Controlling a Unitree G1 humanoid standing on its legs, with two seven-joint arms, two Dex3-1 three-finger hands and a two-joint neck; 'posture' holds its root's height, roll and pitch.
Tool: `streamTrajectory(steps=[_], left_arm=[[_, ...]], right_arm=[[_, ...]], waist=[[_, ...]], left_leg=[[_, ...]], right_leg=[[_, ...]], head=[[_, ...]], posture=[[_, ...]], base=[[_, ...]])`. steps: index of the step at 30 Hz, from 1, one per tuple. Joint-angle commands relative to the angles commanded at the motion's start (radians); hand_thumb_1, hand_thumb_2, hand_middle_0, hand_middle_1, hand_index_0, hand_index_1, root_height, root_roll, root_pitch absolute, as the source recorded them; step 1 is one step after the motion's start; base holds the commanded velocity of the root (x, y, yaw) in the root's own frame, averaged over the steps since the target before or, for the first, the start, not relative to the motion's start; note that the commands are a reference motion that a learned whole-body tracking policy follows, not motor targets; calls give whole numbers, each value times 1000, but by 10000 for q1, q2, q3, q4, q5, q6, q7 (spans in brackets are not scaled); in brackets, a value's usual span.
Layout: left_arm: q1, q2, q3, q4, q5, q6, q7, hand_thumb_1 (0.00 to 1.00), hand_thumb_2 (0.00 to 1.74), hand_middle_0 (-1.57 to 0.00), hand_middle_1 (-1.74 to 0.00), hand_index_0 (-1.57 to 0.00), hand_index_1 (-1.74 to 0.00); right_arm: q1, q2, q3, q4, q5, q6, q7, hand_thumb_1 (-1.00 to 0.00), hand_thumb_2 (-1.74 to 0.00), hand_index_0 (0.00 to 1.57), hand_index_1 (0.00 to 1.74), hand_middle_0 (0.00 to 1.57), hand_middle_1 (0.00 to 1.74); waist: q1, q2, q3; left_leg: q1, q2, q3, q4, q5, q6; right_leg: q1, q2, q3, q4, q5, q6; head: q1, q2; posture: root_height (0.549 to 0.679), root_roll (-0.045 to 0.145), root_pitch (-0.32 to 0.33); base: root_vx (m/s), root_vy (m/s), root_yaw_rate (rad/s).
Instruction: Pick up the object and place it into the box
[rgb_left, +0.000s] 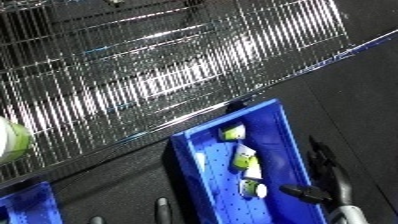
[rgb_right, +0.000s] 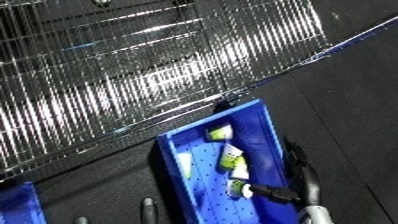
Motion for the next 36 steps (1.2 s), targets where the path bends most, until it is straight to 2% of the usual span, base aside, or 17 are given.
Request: streamTrajectory(steps=[4,8,11,15,20,23,28,36], left_arm=[[-68,66,10,-75,194,115,-25,0,0,0,0,0,0],[-241,155,32,-87,266,258,-79,0,0,0,0,0,0],[-397,214,63,-71,334,352,-80,0,0,0,0,0,0],[-643,308,89,63,447,466,-122,0,0,0,0,0,0],[-860,410,17,260,593,476,-259,0,0,0,0,0,0],[-897,440,-57,306,750,404,-335,0,0,0,0,0,0],[-961,469,-165,316,1015,313,-423,0,0,0,0,0,0],[-1179,531,-198,520,1128,231,-498,0,0,0,0,0,0]], right_arm=[[-31,132,439,-419,-364,207,389,0,0,0,0,0,0],[-122,274,844,-742,-708,468,633,0,0,0,0,0,0],[-212,391,1111,-908,-935,761,718,0,0,0,0,0,0],[-313,532,1355,-939,-1030,1120,710,0,0,0,0,0,0],[-353,686,1546,-882,-1252,1160,464,0,0,0,0,0,0],[-262,778,1692,-1064,-1404,1243,259,0,0,0,0,0,0],[-92,973,1907,-899,-1246,1674,148,0,0,0,0,0,0],[-123,1326,2184,288,-794,1903,432,0,0,0,0,0,0]], waist=[[66,-63,0],[121,-107,0],[182,-127,-15],[287,-137,-82],[414,-150,-123],[478,-179,-133],[613,-234,-168],[827,-320,-148]], left_leg=[[32,1,-31,9,18,-13],[82,14,-58,-74,101,-43],[121,26,-92,-198,196,-68],[128,49,-161,-405,387,-107],[55,76,-266,-515,553,-130],[8,74,-329,-495,576,-136],[-35,62,-415,-432,568,-137],[-198,51,-481,-89,458,-83]], right_leg=[[50,-3,-22,7,-34,-8],[114,-11,-51,-66,-46,15],[170,-19,-89,-147,-60,40],[196,-14,-150,-169,-105,79],[183,-46,-270,-97,-157,124],[190,-78,-328,-116,-145,155],[278,-119,-390,-269,-104,196],[342,-177,-488,-237,-129,199]], head=[[-954,-88],[-2394,-92],[-3443,-3],[-4816,212],[-5855,495],[-6393,656],[-7408,954],[-9011,1198]], posture=[[651,70,56],[652,70,56],[652,69,57],[652,66,61],[652,62,64],[652,61,65],[653,61,65],[653,56,58]], base=[[-1,-38,72],[-10,-35,83],[-9,-38,97],[-5,-40,114],[-10,-43,147],[-11,-55,209],[-9,-55,204],[-9,-31,77]])
